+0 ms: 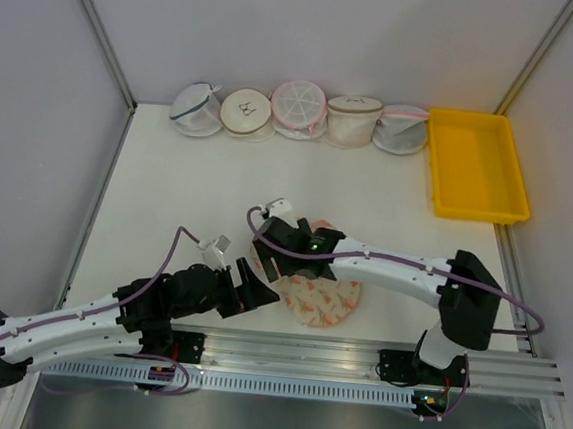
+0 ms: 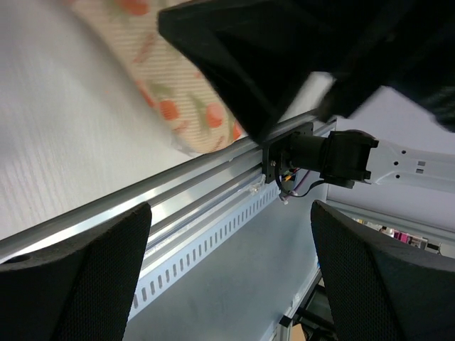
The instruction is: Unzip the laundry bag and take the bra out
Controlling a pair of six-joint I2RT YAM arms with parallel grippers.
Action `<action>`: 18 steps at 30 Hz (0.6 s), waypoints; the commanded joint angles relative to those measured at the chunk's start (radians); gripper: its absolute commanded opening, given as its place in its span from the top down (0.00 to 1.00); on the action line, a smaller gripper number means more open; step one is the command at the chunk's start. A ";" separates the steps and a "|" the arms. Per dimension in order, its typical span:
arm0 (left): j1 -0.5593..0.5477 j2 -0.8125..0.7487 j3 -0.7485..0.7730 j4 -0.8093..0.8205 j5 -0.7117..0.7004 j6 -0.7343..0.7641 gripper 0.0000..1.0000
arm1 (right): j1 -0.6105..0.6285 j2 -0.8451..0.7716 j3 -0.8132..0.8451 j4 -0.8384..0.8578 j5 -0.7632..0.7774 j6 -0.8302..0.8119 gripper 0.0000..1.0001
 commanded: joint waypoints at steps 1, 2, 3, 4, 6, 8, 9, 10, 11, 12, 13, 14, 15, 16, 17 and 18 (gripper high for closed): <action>-0.002 0.028 0.004 -0.003 -0.007 0.022 0.04 | -0.073 -0.230 -0.106 0.245 -0.178 0.067 0.13; -0.002 0.036 0.007 -0.001 -0.007 0.018 0.04 | -0.087 -0.262 -0.132 0.270 -0.186 0.082 0.12; -0.002 0.054 0.007 0.003 -0.006 0.013 0.04 | -0.099 -0.294 -0.173 0.293 -0.181 0.110 0.12; -0.004 0.065 0.004 0.007 -0.006 0.009 0.04 | -0.110 -0.348 -0.189 0.290 -0.163 0.120 0.12; -0.004 0.096 -0.005 0.043 -0.001 -0.008 0.04 | -0.111 -0.397 -0.235 0.290 -0.109 0.145 0.11; -0.004 0.166 -0.022 0.095 0.019 -0.028 0.04 | -0.111 -0.476 -0.273 0.287 -0.065 0.200 0.12; -0.004 0.194 -0.025 0.126 0.028 -0.031 0.04 | -0.111 -0.502 -0.319 0.296 -0.056 0.214 0.11; -0.004 0.224 -0.028 0.195 0.036 -0.036 0.04 | -0.111 -0.549 -0.344 0.302 -0.052 0.246 0.11; -0.004 0.296 -0.033 0.229 0.050 -0.040 0.04 | -0.111 -0.572 -0.368 0.302 -0.037 0.262 0.11; -0.006 0.329 -0.036 0.269 0.054 -0.048 0.03 | -0.111 -0.594 -0.417 0.307 -0.033 0.278 0.12; -0.006 0.364 -0.037 0.330 0.054 -0.054 0.03 | -0.111 -0.633 -0.442 0.311 -0.029 0.289 0.12; -0.007 0.419 -0.040 0.362 0.047 -0.063 0.03 | -0.111 -0.652 -0.465 0.313 -0.020 0.318 0.12; -0.009 0.448 -0.042 0.376 0.039 -0.070 0.03 | -0.113 -0.672 -0.509 0.313 -0.014 0.329 0.14; -0.009 0.470 -0.042 0.417 0.031 -0.074 0.03 | -0.111 -0.706 -0.528 0.312 -0.011 0.340 0.14; -0.009 0.490 -0.043 0.454 0.021 -0.091 0.03 | -0.111 -0.723 -0.546 0.311 -0.010 0.360 0.15; -0.009 0.525 -0.043 0.468 0.014 -0.102 0.03 | -0.113 -0.738 -0.574 0.307 -0.003 0.366 0.16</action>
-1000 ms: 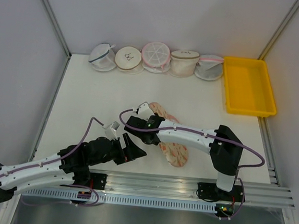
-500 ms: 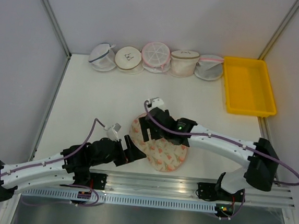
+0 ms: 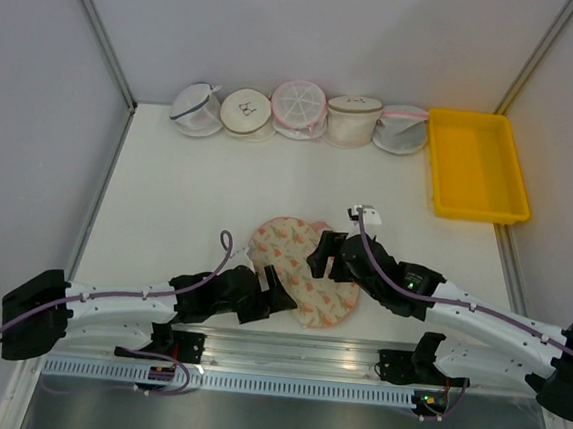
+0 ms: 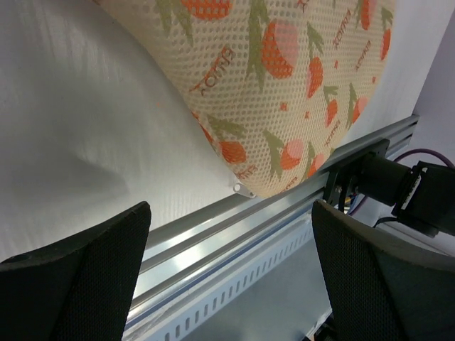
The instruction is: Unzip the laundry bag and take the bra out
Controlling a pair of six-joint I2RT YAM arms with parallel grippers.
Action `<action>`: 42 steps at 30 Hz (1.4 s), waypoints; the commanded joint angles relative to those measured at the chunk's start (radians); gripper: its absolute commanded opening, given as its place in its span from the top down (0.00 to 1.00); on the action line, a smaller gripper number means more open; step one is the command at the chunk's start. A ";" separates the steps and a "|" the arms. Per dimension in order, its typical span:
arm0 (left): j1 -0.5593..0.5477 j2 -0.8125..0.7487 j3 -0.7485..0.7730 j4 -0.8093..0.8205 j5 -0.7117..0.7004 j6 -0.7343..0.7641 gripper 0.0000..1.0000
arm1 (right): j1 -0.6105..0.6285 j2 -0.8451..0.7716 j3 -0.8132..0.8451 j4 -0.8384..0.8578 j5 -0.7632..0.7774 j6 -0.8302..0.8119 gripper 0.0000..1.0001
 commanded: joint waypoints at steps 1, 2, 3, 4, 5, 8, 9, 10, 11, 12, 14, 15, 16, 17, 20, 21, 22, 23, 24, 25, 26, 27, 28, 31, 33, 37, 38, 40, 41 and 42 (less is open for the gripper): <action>-0.007 0.064 -0.007 0.184 -0.034 -0.068 0.03 | 0.000 -0.070 -0.052 0.016 0.045 0.085 0.17; -0.008 0.079 -0.011 0.210 -0.041 -0.086 0.03 | 0.000 -0.079 -0.061 0.010 0.048 0.091 0.19; -0.008 0.099 -0.014 0.225 -0.048 -0.094 0.03 | 0.000 -0.083 -0.077 -0.002 0.052 0.100 0.24; -0.008 0.110 -0.017 0.241 -0.065 -0.106 0.03 | -0.004 -0.090 -0.087 -0.005 0.057 0.106 0.31; -0.008 0.117 -0.024 0.253 -0.073 -0.111 0.03 | -0.004 -0.092 -0.097 -0.007 0.062 0.112 0.41; -0.008 0.153 -0.028 0.310 -0.090 -0.117 0.03 | -0.007 -0.084 -0.143 -0.002 0.060 0.146 0.90; -0.008 0.166 -0.027 0.321 -0.088 -0.120 0.03 | -0.009 -0.073 -0.167 0.010 0.056 0.157 1.00; -0.008 0.183 -0.024 0.322 -0.084 -0.125 0.03 | -0.010 -0.066 -0.181 0.022 0.034 0.159 0.99; -0.008 0.194 -0.021 0.324 -0.079 -0.129 0.03 | -0.012 -0.058 -0.204 0.047 0.025 0.162 1.00; -0.008 0.203 -0.021 0.324 -0.076 -0.132 0.03 | -0.015 -0.038 -0.215 0.059 0.014 0.171 0.99; -0.010 0.226 -0.028 0.327 -0.071 -0.149 0.03 | -0.017 -0.015 -0.245 0.102 -0.009 0.175 1.00; -0.010 0.231 -0.033 0.342 -0.071 -0.154 0.03 | -0.018 0.011 -0.256 0.117 -0.017 0.177 0.99; -0.010 0.243 -0.043 0.348 -0.073 -0.160 0.03 | -0.018 0.025 -0.262 0.131 -0.026 0.182 1.00; -0.010 0.248 -0.048 0.359 -0.074 -0.163 0.03 | -0.018 0.037 -0.274 0.159 -0.043 0.182 0.99; -0.010 0.265 -0.054 0.365 -0.088 -0.169 0.03 | -0.020 0.081 -0.285 0.197 -0.067 0.182 1.00; -0.010 0.268 -0.054 0.371 -0.096 -0.169 0.03 | -0.020 0.094 -0.287 0.202 -0.072 0.180 1.00; -0.010 0.271 -0.054 0.373 -0.097 -0.168 0.03 | -0.018 0.097 -0.288 0.208 -0.075 0.180 1.00; -0.010 0.278 -0.053 0.374 -0.100 -0.168 0.03 | -0.020 0.097 -0.293 0.217 -0.079 0.175 1.00; -0.010 0.282 -0.053 0.377 -0.105 -0.168 0.04 | -0.020 0.097 -0.293 0.219 -0.080 0.175 1.00; -0.010 0.286 -0.053 0.390 -0.111 -0.160 0.04 | -0.018 0.095 -0.294 0.220 -0.076 0.175 1.00; -0.010 0.294 -0.053 0.394 -0.116 -0.159 0.05 | -0.020 0.094 -0.295 0.217 -0.078 0.172 1.00; -0.010 0.298 -0.051 0.400 -0.117 -0.155 0.06 | -0.018 0.092 -0.296 0.217 -0.076 0.169 1.00; -0.010 0.303 -0.053 0.410 -0.122 -0.146 0.09 | -0.020 0.091 -0.296 0.217 -0.076 0.168 0.99; -0.010 0.320 -0.054 0.448 -0.128 -0.129 0.17 | -0.020 0.085 -0.301 0.213 -0.076 0.166 1.00; -0.010 0.334 -0.059 0.492 -0.130 -0.128 0.23 | -0.018 0.083 -0.302 0.211 -0.080 0.166 1.00; -0.010 0.349 -0.079 0.612 -0.114 -0.120 0.50 | -0.020 0.083 -0.302 0.213 -0.080 0.165 1.00; -0.010 0.351 -0.077 0.627 -0.111 -0.116 0.55 | -0.020 0.085 -0.301 0.214 -0.081 0.163 1.00; -0.010 0.348 -0.065 0.638 -0.110 -0.099 0.64 | -0.020 0.088 -0.298 0.217 -0.084 0.159 1.00; -0.010 0.346 -0.061 0.640 -0.110 -0.094 0.69 | -0.020 0.089 -0.296 0.217 -0.087 0.157 1.00; -0.010 0.338 -0.057 0.641 -0.110 -0.090 0.85 | -0.018 0.088 -0.295 0.223 -0.089 0.152 1.00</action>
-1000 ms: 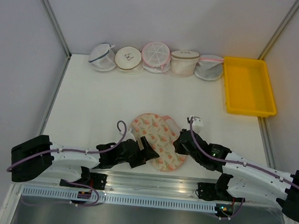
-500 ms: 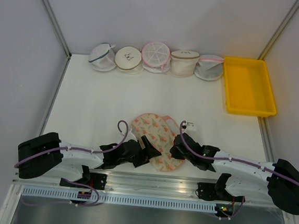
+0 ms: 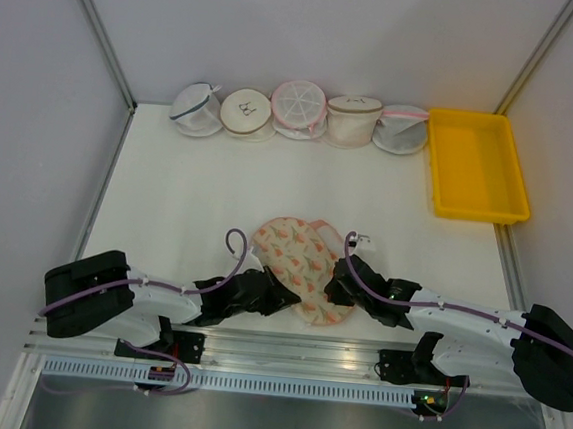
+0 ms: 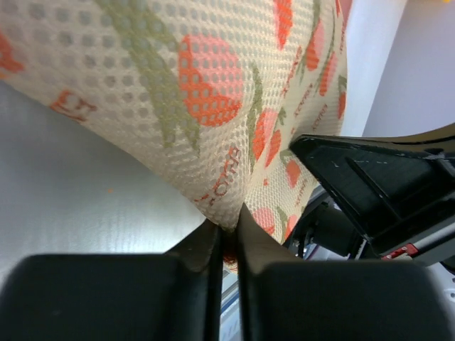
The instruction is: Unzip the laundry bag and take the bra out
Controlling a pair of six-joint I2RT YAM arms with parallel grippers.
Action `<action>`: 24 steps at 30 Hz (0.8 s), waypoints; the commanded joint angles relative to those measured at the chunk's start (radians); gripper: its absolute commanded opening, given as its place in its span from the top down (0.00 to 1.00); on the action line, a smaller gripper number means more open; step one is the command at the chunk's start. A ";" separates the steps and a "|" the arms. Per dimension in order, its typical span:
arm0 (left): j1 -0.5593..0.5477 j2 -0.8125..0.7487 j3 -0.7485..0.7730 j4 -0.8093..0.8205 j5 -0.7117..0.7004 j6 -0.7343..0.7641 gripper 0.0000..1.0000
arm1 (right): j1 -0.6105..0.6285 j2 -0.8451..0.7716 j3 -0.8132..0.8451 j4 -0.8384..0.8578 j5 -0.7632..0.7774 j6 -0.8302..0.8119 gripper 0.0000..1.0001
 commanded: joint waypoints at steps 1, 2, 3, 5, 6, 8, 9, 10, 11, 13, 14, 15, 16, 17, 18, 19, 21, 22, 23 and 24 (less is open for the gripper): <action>-0.006 -0.006 0.015 0.092 -0.016 0.041 0.94 | -0.006 -0.011 0.003 0.041 -0.007 -0.014 1.00; -0.006 -0.017 0.015 0.087 -0.020 0.040 0.98 | -0.006 -0.025 0.002 0.054 -0.032 -0.023 1.00; -0.006 -0.021 0.015 0.080 -0.031 0.040 0.98 | -0.006 -0.042 -0.005 0.077 -0.050 -0.032 1.00; -0.006 -0.041 0.011 0.061 -0.042 0.023 0.98 | -0.006 -0.114 -0.029 0.177 -0.096 -0.078 1.00; -0.006 -0.051 0.009 0.051 -0.056 -0.001 0.98 | -0.006 -0.145 -0.040 0.214 -0.130 -0.089 1.00; -0.006 -0.092 0.017 -0.035 -0.074 -0.047 0.98 | -0.006 -0.220 -0.049 0.240 -0.139 -0.121 0.99; -0.006 -0.106 0.025 -0.057 -0.095 -0.073 0.98 | -0.004 -0.234 -0.042 0.226 -0.136 -0.132 0.98; -0.006 -0.121 0.031 -0.081 -0.105 -0.083 0.98 | -0.006 -0.243 -0.013 0.165 -0.138 -0.145 0.93; -0.006 -0.142 0.037 -0.122 -0.115 -0.090 0.98 | -0.006 -0.246 0.004 0.138 -0.141 -0.173 0.90; -0.006 -0.202 0.071 -0.166 -0.155 -0.103 0.98 | -0.001 -0.246 0.038 0.072 -0.143 -0.187 0.86; -0.006 -0.222 0.087 -0.230 -0.172 -0.107 0.98 | 0.005 -0.254 0.043 0.050 -0.127 -0.190 0.81; -0.006 -0.262 0.126 -0.265 -0.210 -0.129 0.98 | 0.025 -0.260 0.049 0.032 -0.106 -0.193 0.77; -0.006 -0.279 0.144 -0.296 -0.232 -0.135 0.98 | 0.040 -0.269 0.052 -0.002 -0.048 -0.193 0.70; -0.006 -0.291 0.163 -0.363 -0.253 -0.138 0.98 | 0.069 -0.284 0.052 -0.015 -0.025 -0.188 0.65; -0.006 -0.301 0.210 -0.406 -0.302 -0.167 0.98 | 0.082 -0.294 0.049 -0.022 -0.008 -0.182 0.60; -0.006 -0.305 0.235 -0.451 -0.329 -0.178 0.98 | 0.093 -0.301 0.040 -0.022 0.017 -0.178 0.51; -0.006 -0.290 0.311 -0.579 -0.393 -0.218 0.98 | 0.111 -0.314 0.034 -0.013 0.029 -0.175 0.44; -0.004 -0.267 0.331 -0.606 -0.405 -0.232 0.98 | 0.114 -0.314 0.034 -0.012 0.034 -0.172 0.41; -0.004 -0.256 0.350 -0.617 -0.413 -0.235 0.98 | 0.122 -0.306 0.035 -0.012 0.051 -0.170 0.41; -0.004 -0.243 0.377 -0.639 -0.419 -0.250 0.98 | 0.125 -0.300 0.037 -0.009 0.057 -0.167 0.41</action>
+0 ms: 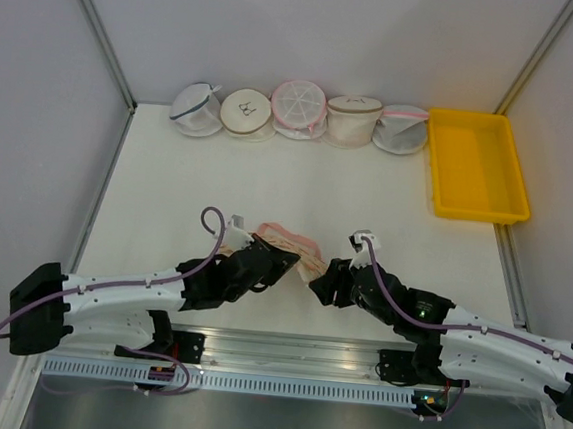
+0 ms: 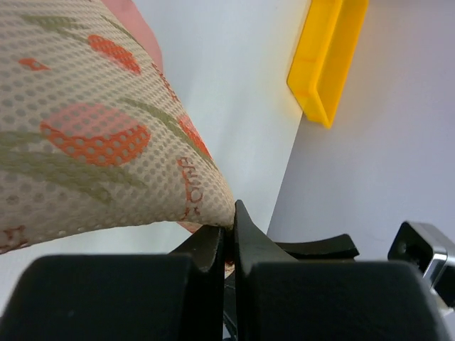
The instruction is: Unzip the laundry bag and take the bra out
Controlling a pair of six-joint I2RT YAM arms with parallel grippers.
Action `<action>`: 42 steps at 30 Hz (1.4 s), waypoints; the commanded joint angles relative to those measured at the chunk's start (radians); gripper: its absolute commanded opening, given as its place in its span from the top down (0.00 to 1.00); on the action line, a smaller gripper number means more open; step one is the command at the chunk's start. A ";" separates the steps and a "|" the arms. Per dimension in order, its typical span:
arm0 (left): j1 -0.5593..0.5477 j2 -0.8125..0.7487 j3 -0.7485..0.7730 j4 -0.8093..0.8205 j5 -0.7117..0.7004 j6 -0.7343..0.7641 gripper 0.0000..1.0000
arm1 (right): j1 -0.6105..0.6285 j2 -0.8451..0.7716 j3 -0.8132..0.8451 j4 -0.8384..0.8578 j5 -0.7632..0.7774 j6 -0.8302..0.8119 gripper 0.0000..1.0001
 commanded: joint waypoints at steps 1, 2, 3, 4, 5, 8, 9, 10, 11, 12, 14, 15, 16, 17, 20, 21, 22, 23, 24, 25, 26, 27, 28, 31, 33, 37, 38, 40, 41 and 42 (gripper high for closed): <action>-0.004 0.042 0.097 -0.151 -0.118 -0.106 0.98 | 0.020 0.008 0.027 -0.015 0.074 -0.001 0.41; -0.004 0.067 0.106 -0.154 -0.118 -0.114 0.98 | 0.021 0.021 0.030 -0.012 0.080 -0.001 0.41; -0.004 0.093 0.121 -0.166 -0.118 -0.129 0.98 | 0.029 0.032 0.041 -0.020 0.087 -0.001 0.41; -0.004 0.093 0.126 -0.174 -0.119 -0.137 0.98 | 0.029 0.032 0.049 -0.029 0.098 -0.001 0.41; -0.004 0.111 0.130 -0.178 -0.118 -0.143 0.98 | 0.036 0.037 0.055 -0.040 0.112 0.001 0.41; -0.004 0.133 0.134 -0.195 -0.122 -0.167 0.98 | 0.058 0.012 0.070 -0.072 0.170 0.011 0.42; -0.004 0.136 0.134 -0.201 -0.127 -0.176 0.98 | 0.063 0.003 0.072 -0.080 0.198 0.017 0.43; -0.004 0.139 0.132 -0.210 -0.129 -0.183 0.98 | 0.069 -0.017 0.075 -0.095 0.207 0.020 0.43; -0.004 0.140 0.129 -0.211 -0.132 -0.192 0.98 | 0.076 -0.026 0.078 -0.106 0.218 0.022 0.44; -0.004 0.147 0.129 -0.209 -0.135 -0.195 0.98 | 0.079 -0.032 0.084 -0.115 0.224 0.024 0.44; -0.004 0.151 0.131 -0.211 -0.136 -0.210 0.98 | 0.090 -0.040 0.086 -0.138 0.235 0.028 0.45; -0.004 0.157 0.137 -0.211 -0.132 -0.212 0.98 | 0.092 -0.038 0.081 -0.141 0.236 0.033 0.45; -0.004 0.162 0.143 -0.211 -0.132 -0.212 0.98 | 0.095 -0.029 0.078 -0.144 0.236 0.039 0.46; -0.004 0.167 0.155 -0.211 -0.130 -0.213 0.98 | 0.099 -0.025 0.072 -0.140 0.236 0.042 0.46; -0.004 0.179 0.173 -0.211 -0.124 -0.215 0.98 | 0.121 0.001 0.052 -0.104 0.252 0.057 0.47; -0.004 0.182 0.183 -0.209 -0.116 -0.218 0.98 | 0.127 0.008 0.044 -0.095 0.259 0.062 0.47; -0.004 0.183 0.187 -0.211 -0.113 -0.223 0.98 | 0.135 0.023 0.041 -0.080 0.268 0.066 0.47; -0.004 0.183 0.192 -0.209 -0.110 -0.233 0.98 | 0.145 0.032 0.038 -0.074 0.284 0.070 0.47; -0.004 0.183 0.195 -0.209 -0.110 -0.235 0.98 | 0.150 0.041 0.030 -0.055 0.285 0.071 0.47; -0.004 0.182 0.198 -0.211 -0.112 -0.235 0.98 | 0.153 0.057 0.027 -0.045 0.288 0.073 0.47; -0.004 0.180 0.204 -0.211 -0.112 -0.232 0.98 | 0.164 0.064 0.024 -0.037 0.296 0.076 0.47; -0.004 0.179 0.207 -0.211 -0.112 -0.232 0.98 | 0.167 0.072 0.021 -0.025 0.305 0.077 0.47; -0.004 0.177 0.207 -0.209 -0.112 -0.233 0.98 | 0.171 0.083 0.021 -0.019 0.310 0.083 0.46; -0.004 0.174 0.209 -0.211 -0.109 -0.239 0.98 | 0.188 0.098 0.023 -0.008 0.338 0.086 0.47; -0.004 0.173 0.209 -0.209 -0.095 -0.241 0.98 | 0.191 0.103 0.026 -0.008 0.364 0.086 0.47; -0.004 0.168 0.201 -0.207 -0.063 -0.242 0.98 | 0.193 0.109 0.029 -0.006 0.400 0.076 0.48; -0.004 0.167 0.193 -0.204 -0.054 -0.249 0.98 | 0.191 0.112 0.029 -0.003 0.405 0.071 0.49; -0.004 0.163 0.184 -0.195 -0.046 -0.256 0.98 | 0.191 0.124 0.032 0.000 0.420 0.068 0.49; -0.004 0.162 0.177 -0.186 -0.034 -0.265 0.98 | 0.193 0.129 0.030 0.006 0.425 0.067 0.50; -0.004 0.162 0.174 -0.178 -0.027 -0.267 0.98 | 0.193 0.141 0.029 0.014 0.428 0.066 0.50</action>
